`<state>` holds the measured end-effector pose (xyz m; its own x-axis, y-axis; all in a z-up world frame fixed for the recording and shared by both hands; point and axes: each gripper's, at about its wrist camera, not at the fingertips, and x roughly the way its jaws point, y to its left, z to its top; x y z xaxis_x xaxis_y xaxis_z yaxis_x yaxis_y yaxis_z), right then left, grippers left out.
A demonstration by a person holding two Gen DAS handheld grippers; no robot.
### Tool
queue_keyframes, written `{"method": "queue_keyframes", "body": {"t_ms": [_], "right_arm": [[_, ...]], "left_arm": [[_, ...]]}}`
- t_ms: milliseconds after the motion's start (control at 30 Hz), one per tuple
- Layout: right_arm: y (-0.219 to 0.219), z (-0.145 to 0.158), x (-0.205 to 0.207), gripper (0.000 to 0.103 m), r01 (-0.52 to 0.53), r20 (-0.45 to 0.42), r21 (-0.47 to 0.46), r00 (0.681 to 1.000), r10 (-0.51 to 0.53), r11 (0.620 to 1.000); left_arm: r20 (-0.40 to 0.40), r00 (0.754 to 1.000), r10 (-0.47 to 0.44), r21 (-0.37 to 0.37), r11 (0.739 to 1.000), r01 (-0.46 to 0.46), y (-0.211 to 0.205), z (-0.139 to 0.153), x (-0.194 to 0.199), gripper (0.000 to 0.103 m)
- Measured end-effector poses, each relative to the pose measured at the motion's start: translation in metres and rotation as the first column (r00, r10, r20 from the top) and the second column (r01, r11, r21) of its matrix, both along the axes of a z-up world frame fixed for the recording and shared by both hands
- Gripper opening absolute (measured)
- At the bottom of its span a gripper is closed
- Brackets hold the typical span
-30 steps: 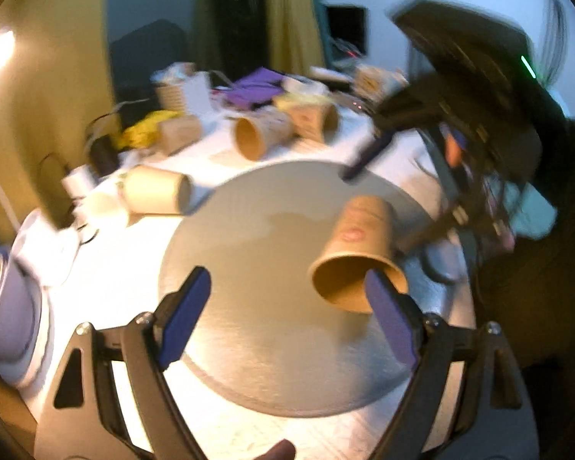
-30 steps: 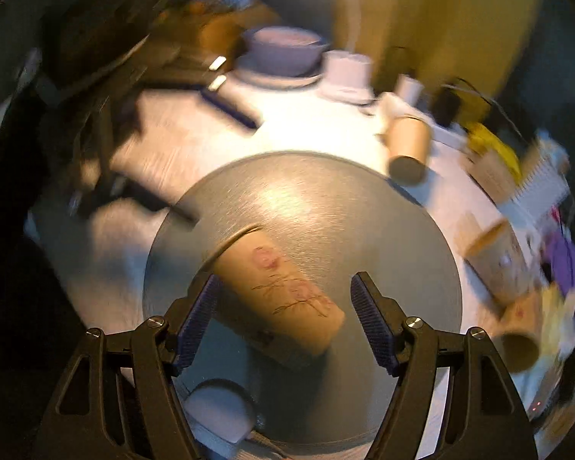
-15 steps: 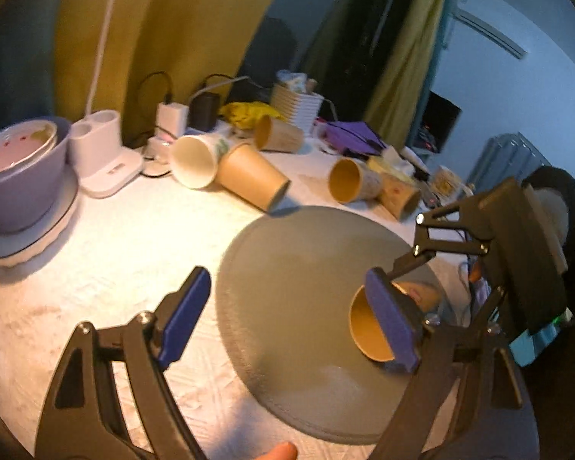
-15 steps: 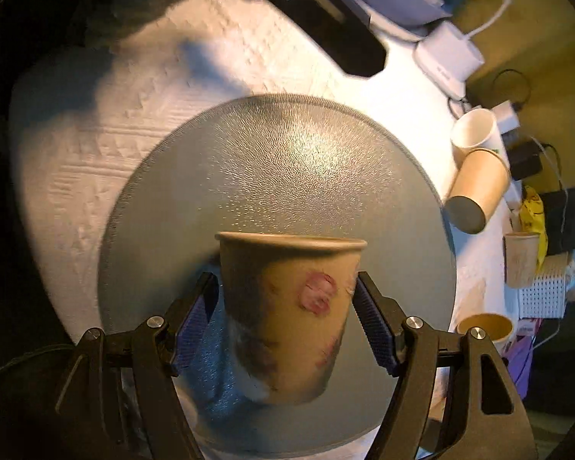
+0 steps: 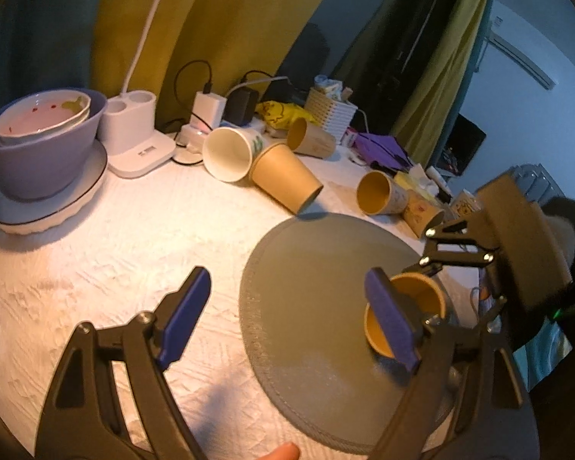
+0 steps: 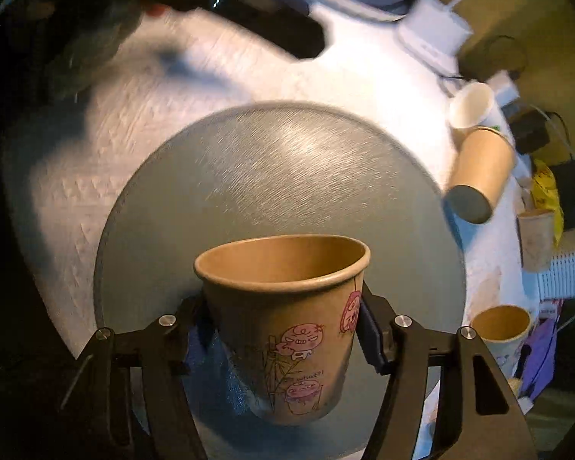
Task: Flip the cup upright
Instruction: 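Rotate the held cup upright with the right gripper over the mat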
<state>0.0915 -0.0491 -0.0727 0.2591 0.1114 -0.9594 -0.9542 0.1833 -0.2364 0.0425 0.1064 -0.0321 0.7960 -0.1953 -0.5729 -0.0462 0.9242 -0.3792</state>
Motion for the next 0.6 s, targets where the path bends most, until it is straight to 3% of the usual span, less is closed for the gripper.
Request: {"method": "queue_keyframes", "body": {"t_ms": [167,367,500,600], "right_arm": [[-0.021,0.019,0.019,0.066,0.143,0.016,0.222,0.989,-0.150,0.965],[-0.040,0.026,0.035,0.066,0.262,-0.026,0.524,0.956,-0.293,0.810],[-0.046,0.023,0.046,0.066,0.303,-0.044,0.633,0.933,-0.358,0.712],[-0.048,0.022,0.049,0.066,0.329,-0.054,0.660,0.918,-0.393,0.676]], "left_arm": [[-0.005,1.000,0.023,-0.008,1.000,-0.023,0.003,-0.005,0.001,0.084],[0.006,1.000,0.025,0.006,1.000,-0.025,0.000,-0.006,0.000,0.084],[0.023,0.999,0.033,0.013,0.999,-0.033,-0.003,-0.003,-0.002,0.084],[0.039,0.999,0.038,0.009,0.999,-0.039,-0.003,-0.002,-0.004,0.084]]}}
